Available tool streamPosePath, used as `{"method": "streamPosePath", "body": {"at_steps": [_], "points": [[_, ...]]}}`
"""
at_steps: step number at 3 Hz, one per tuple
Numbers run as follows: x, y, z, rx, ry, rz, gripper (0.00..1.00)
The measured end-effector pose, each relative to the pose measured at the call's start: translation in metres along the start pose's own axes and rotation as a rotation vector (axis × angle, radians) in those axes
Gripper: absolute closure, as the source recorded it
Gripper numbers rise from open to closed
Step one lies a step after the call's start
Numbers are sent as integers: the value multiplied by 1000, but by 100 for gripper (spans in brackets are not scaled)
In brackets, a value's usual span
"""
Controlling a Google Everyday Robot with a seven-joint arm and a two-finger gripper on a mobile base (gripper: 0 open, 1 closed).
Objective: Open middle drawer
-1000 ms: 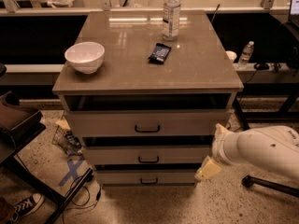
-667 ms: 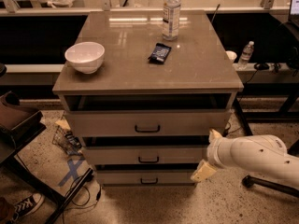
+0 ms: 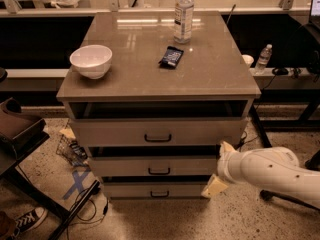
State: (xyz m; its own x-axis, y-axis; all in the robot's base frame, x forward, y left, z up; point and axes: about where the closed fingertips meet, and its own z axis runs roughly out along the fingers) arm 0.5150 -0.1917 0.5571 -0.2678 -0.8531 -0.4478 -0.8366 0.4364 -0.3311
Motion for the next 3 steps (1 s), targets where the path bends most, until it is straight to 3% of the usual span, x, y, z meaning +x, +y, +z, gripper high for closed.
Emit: {"method": "streamPosePath", "body": {"at_steps": [2,3], "points": [[17,29,68,-48,20,-142,0],[13,23,99,-58,17,-181,0]]}}
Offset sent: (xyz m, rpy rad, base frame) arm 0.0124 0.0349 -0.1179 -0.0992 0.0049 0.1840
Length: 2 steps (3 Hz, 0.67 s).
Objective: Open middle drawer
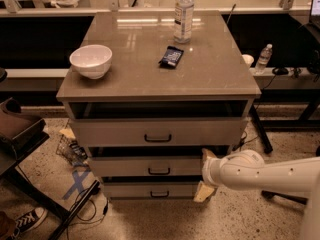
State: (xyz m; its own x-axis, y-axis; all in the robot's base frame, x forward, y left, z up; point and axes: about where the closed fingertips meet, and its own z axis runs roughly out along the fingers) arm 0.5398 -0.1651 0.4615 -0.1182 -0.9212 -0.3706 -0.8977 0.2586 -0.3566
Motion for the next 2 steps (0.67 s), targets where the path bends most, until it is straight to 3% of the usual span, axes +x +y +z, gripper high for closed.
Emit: {"method": "streamPosePath", "body": {"at_steps": [1,2], "points": [[-1,-14,34,-21,26,-26,0],[7,-29,69,-58,115,-55,2]]}}
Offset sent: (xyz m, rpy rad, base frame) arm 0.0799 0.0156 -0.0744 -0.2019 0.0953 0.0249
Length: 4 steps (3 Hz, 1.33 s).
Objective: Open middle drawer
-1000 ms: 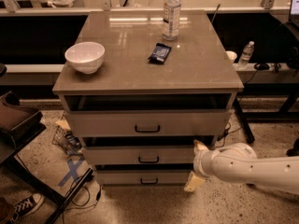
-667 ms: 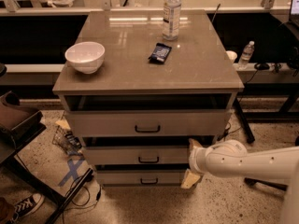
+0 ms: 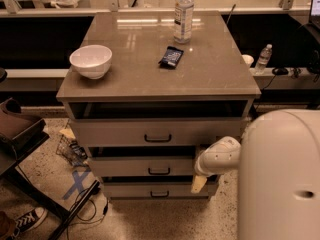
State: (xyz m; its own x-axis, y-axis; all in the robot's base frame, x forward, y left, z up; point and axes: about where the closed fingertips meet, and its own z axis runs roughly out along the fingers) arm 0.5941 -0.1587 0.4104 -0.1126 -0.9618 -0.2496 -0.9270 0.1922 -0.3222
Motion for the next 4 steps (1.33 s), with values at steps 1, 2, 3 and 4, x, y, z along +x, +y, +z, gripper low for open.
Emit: {"method": "streamPosePath", "body": {"at_steps": [1,2,3,4], "points": [[11,-1,18,-29,75,-4,25],[38,-3,-6,-11,159,17,48],[59,5,-37,-1,218,32,71],[59,5,-37,-1,218,32,95]]}}
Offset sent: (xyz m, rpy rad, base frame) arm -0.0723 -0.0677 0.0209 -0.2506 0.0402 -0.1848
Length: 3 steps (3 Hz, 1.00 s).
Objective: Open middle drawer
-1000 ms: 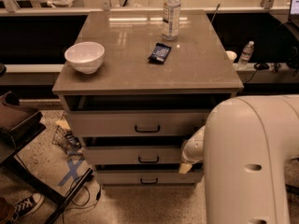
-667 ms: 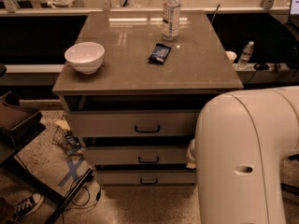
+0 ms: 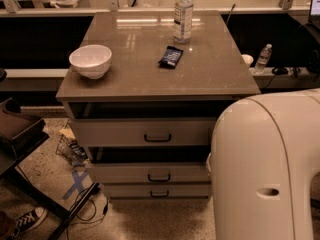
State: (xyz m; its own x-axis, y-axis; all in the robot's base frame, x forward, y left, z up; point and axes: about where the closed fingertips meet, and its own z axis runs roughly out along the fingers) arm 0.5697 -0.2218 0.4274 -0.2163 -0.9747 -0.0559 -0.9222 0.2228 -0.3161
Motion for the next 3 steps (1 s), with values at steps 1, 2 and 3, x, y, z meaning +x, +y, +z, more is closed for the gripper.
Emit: {"method": "streamPosePath", "body": {"at_steps": [1,2,3], "points": [[8,21,-13,-16,-6,16,100],[8,21,-13,-16,-6,16,100],[19,46,-11,-52,-12,40,100]]}}
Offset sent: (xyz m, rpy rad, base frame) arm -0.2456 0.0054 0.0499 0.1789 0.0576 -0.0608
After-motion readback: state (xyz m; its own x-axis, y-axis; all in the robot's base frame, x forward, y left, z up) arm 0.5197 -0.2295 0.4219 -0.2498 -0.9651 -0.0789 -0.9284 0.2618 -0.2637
